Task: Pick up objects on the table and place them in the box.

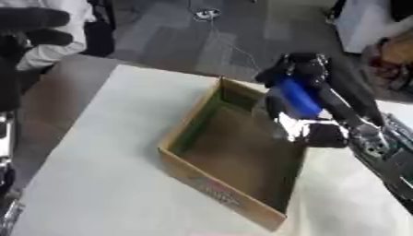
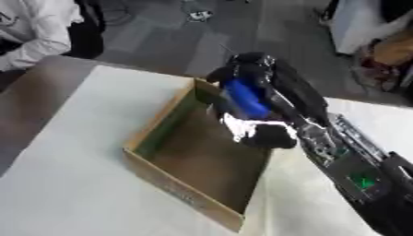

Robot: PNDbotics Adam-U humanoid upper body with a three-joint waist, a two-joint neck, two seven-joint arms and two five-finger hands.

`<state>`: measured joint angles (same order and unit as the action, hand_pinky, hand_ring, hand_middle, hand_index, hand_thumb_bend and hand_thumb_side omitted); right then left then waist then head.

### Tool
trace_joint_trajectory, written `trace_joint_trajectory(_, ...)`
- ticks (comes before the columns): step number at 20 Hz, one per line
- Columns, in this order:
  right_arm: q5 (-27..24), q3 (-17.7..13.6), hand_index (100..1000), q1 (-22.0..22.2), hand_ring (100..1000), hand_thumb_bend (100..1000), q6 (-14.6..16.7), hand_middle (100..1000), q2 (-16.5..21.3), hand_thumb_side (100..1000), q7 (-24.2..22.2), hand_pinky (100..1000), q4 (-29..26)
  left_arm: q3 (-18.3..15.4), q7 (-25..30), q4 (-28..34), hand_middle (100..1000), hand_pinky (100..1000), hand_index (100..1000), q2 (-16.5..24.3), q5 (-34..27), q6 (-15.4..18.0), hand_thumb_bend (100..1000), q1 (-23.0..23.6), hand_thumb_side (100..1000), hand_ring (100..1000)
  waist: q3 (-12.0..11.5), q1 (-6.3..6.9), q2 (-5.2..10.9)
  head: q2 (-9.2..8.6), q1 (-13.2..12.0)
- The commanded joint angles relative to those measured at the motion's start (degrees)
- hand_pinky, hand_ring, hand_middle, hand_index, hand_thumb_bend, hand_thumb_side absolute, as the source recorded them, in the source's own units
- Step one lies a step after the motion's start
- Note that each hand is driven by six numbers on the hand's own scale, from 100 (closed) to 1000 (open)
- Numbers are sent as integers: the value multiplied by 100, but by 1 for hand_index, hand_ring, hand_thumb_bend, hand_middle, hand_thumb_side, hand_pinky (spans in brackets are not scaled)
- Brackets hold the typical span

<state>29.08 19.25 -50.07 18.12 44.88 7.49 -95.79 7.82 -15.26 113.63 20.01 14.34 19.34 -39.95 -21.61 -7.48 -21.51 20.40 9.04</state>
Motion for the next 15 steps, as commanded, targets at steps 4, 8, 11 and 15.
trace_joint_trajectory(4, -78, -108, 937, -62, 1000, 100, 181, 1000, 173, 973, -201, 992, -11, -17, 13, 96, 899, 668, 760, 103, -30, 15, 109, -48, 754, 700, 42, 58, 133, -78, -59)
trace_joint_trajectory(8, -157, -127, 952, -48, 1000, 100, 176, 1000, 167, 1000, -269, 980, 2, -30, 3, 96, 899, 669, 760, 113, -34, 21, 110, -53, 754, 701, 53, 56, 137, -91, -86)
trace_joint_trajectory(11, -217, -142, 958, -46, 996, 100, 148, 1000, 166, 1000, -264, 955, 1, -35, -3, 96, 899, 669, 760, 122, -36, 25, 111, -53, 754, 701, 62, 53, 142, -88, -105)
trace_joint_trajectory(15, -308, -165, 957, -33, 982, 100, 94, 1000, 170, 1000, -194, 918, -20, -37, -5, 96, 899, 670, 760, 140, -37, 31, 111, -44, 753, 702, 83, 56, 151, -84, -121)
